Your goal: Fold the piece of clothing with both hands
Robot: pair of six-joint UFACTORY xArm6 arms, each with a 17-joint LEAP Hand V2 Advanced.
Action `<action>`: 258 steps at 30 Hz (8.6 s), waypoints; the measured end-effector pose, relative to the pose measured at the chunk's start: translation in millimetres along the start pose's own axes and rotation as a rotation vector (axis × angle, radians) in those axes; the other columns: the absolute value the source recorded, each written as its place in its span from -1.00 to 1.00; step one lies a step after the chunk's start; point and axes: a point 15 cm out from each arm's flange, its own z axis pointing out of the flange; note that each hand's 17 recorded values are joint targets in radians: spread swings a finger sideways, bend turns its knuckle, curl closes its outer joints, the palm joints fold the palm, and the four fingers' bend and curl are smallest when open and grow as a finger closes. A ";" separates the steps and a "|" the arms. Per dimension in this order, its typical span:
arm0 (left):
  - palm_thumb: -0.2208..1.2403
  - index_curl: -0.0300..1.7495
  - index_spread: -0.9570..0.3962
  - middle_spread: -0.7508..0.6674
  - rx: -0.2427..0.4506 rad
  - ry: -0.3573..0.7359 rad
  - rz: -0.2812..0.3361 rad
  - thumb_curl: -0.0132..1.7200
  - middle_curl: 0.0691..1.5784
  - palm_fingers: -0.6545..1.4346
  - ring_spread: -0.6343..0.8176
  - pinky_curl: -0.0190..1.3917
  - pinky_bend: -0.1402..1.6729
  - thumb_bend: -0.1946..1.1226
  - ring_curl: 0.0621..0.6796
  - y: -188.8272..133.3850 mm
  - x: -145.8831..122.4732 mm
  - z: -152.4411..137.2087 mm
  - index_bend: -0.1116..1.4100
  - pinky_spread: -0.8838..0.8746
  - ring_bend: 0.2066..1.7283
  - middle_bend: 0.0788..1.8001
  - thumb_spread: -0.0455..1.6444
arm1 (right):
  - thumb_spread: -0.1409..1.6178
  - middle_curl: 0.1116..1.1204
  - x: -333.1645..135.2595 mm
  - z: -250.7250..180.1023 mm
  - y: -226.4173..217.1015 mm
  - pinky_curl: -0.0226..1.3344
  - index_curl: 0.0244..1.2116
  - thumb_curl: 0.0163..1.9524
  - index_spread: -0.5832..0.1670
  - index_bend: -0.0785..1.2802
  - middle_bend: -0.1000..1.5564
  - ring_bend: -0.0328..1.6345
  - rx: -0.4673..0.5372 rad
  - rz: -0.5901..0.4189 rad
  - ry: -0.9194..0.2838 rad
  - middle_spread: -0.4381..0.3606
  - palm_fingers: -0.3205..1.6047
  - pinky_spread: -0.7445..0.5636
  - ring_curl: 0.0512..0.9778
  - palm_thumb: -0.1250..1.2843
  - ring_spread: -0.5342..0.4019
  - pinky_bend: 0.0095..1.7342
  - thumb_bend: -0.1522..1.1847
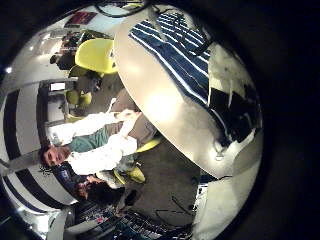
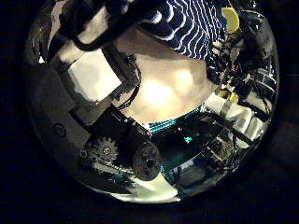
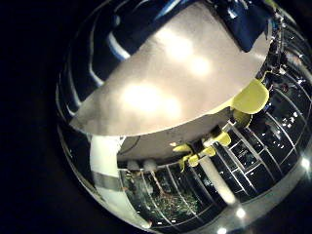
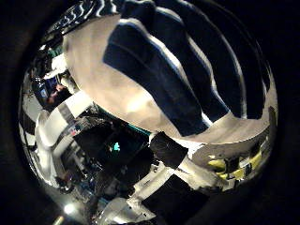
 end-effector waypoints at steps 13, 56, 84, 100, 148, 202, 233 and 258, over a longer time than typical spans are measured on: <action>0.39 0.51 -0.70 -0.87 -0.017 0.002 0.007 -0.40 0.21 0.62 -0.83 0.04 0.23 -0.73 0.45 4.9 -2.3 -1.4 -0.62 -0.79 0.29 -0.16 0.30 | 0.33 0.02 9.5 -10.6 -12.8 -0.30 -0.57 -0.58 -0.37 -0.56 -0.08 0.41 0.065 0.028 0.030 -0.56 0.15 -0.40 -0.06 0.34 -0.51 0.29 -0.77; -0.03 0.36 -0.44 -0.61 -0.014 0.207 0.089 -0.51 0.09 -0.13 -0.64 0.08 0.20 -0.79 0.33 18.8 37.4 -18.0 -0.70 -0.71 0.03 -0.64 0.29 | 0.62 0.83 77.6 -173.1 37.4 0.57 0.70 -0.42 -0.54 0.65 0.68 0.84 0.385 0.199 0.010 -0.51 0.10 -0.19 0.64 0.52 -0.38 0.55 -0.78; 0.10 -0.18 -0.03 -0.47 -0.052 0.214 0.095 -0.57 -0.10 0.66 -0.72 -0.07 0.10 -0.66 0.11 -38.0 101.8 39.0 -0.53 -0.62 0.18 -0.21 0.26 | 0.63 0.79 83.7 -170.9 40.5 0.72 0.82 -0.41 -0.55 0.59 0.69 0.84 0.384 0.203 0.000 -0.46 0.11 -0.21 0.64 0.49 -0.37 0.48 -0.78; 0.37 0.19 -0.46 -0.72 -0.183 0.238 0.193 -0.39 0.08 0.65 -0.79 0.08 0.29 -0.71 0.46 22.5 81.8 -10.0 -0.44 -0.74 0.40 -0.02 0.35 | 0.63 0.77 103.7 -178.0 59.6 0.75 0.85 -0.41 -0.57 0.54 0.69 0.83 0.448 0.230 -0.047 -0.46 0.11 -0.22 0.64 0.48 -0.37 0.45 -0.79; 0.22 0.52 -0.65 -0.81 -0.160 0.150 -0.005 -0.34 0.16 0.49 -0.79 0.16 0.23 -0.75 0.52 -222.6 -12.0 -13.9 -0.61 -0.76 0.40 -0.07 0.34 | 0.68 0.64 210.1 -214.0 -191.5 0.66 0.69 -0.53 -0.60 -0.16 0.51 0.83 0.595 0.330 -0.098 -0.44 -0.25 -0.38 0.62 0.38 -0.42 0.31 -0.81; -0.16 -0.44 0.33 0.22 -0.048 0.313 0.007 -0.60 -0.57 -0.23 0.00 -0.27 -0.43 -0.73 -0.29 -165.3 47.3 -5.7 -0.62 0.19 -0.29 -0.88 0.45 | 0.36 -0.36 256.8 -84.6 -106.2 -0.20 -0.53 -0.69 -0.08 -0.65 -0.31 0.28 0.416 0.450 -0.398 -0.21 0.23 0.35 -0.29 -0.37 -0.12 -0.20 -0.76; -0.11 -0.54 0.33 0.09 -0.038 0.299 0.029 -0.60 -0.56 -0.15 -0.06 -0.37 -0.47 -0.73 -0.39 -92.8 39.4 -25.6 -0.63 0.15 -0.34 -0.86 0.46 | 0.53 0.20 306.8 -82.8 15.0 0.31 0.24 -0.41 -0.18 0.66 0.70 0.72 0.414 0.512 -0.477 -0.17 0.53 -0.19 0.24 0.56 -0.28 0.40 -0.62; -0.06 -0.53 0.27 0.07 0.040 0.367 -0.103 -0.59 -0.57 -0.11 -0.12 -0.40 -0.46 -0.73 -0.42 -79.4 -59.1 -52.9 -0.61 0.11 -0.34 -0.87 0.44 | 0.51 0.13 59.0 -303.2 -37.8 0.44 0.24 -0.27 -0.14 0.70 0.75 0.73 0.547 0.074 -0.434 -0.19 0.53 -0.19 0.28 0.67 -0.28 0.35 -0.74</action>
